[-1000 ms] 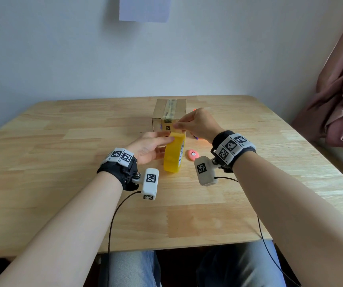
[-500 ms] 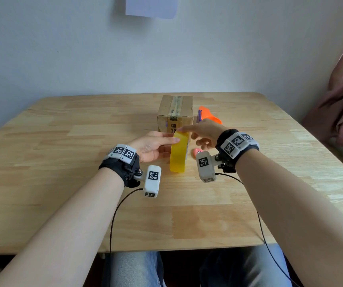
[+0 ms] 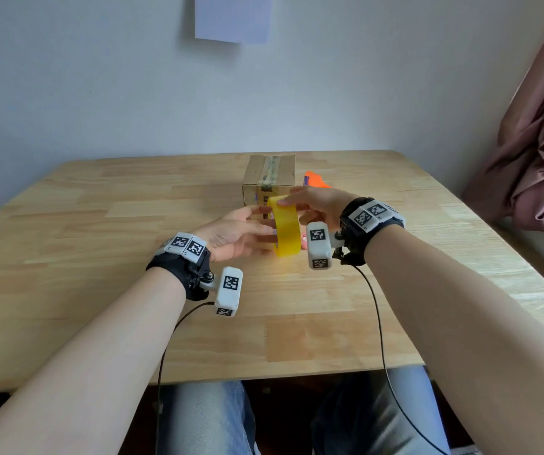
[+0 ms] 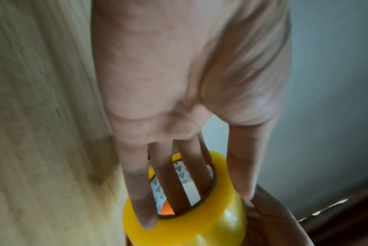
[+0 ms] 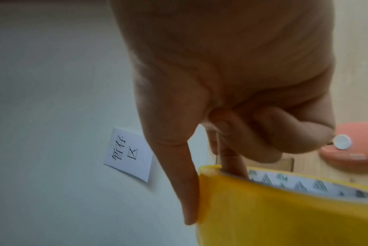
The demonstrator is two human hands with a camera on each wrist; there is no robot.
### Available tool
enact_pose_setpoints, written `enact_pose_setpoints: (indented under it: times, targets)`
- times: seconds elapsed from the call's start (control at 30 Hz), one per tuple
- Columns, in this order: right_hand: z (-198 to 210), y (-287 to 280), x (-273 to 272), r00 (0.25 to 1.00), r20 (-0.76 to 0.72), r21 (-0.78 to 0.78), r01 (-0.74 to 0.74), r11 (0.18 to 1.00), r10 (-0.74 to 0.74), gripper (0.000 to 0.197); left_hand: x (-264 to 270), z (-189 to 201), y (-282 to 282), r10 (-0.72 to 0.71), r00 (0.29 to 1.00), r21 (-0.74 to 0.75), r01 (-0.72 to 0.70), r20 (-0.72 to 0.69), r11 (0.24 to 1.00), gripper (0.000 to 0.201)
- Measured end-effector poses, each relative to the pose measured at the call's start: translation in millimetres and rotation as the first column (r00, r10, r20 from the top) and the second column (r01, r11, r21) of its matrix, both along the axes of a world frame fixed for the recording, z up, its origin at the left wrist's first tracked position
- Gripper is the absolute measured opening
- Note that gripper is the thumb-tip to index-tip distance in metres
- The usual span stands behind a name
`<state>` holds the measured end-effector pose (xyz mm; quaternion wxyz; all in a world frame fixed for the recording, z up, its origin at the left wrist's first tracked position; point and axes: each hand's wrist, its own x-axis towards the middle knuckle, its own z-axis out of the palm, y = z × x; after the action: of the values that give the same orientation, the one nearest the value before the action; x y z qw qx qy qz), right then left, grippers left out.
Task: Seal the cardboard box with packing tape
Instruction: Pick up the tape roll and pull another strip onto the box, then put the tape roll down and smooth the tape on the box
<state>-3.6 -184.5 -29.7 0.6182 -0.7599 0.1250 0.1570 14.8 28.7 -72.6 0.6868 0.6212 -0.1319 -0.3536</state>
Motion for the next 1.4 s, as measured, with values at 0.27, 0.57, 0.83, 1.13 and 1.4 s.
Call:
enact_pose_setpoints:
  times: [0.27, 0.57, 0.83, 1.13, 1.4]
  targets:
    - [16.4, -50.5, 3.3, 0.975, 0.172, -0.323, 0.188, 0.927, -0.138, 0.051, 6.5, 37.3, -52.7, 0.336, 0.925, 0.036, -0.347, 0.180, 0.937, 0.020]
    - [-37.6, -97.6, 22.6, 0.979, 0.128, -0.719, 0.203, 0.665, -0.161, 0.056, 37.9, 16.3, -77.3, 0.667, 0.642, -0.057, -0.703, 0.378, 0.709, 0.019]
    - [-66.2, -95.2, 37.7, 0.989, 0.126, -0.768, 0.147, 0.624, -0.078, 0.041, 55.5, 0.0, -71.2, 0.801, 0.427, -0.071, -0.864, 0.420, 0.498, 0.021]
    - [-32.2, -44.0, 57.5, 0.960, 0.257, -0.473, 0.227, 0.852, -0.113, 0.024, 63.3, -11.1, -55.3, 0.764, 0.565, 0.056, -0.814, 0.313, 0.579, 0.016]
    - [-32.2, -16.2, 48.1, 0.984, 0.167, -0.378, 0.116, 0.918, -0.056, 0.020, 48.7, -8.1, -31.3, 0.768, 0.580, 0.144, -0.814, 0.273, 0.563, 0.014]
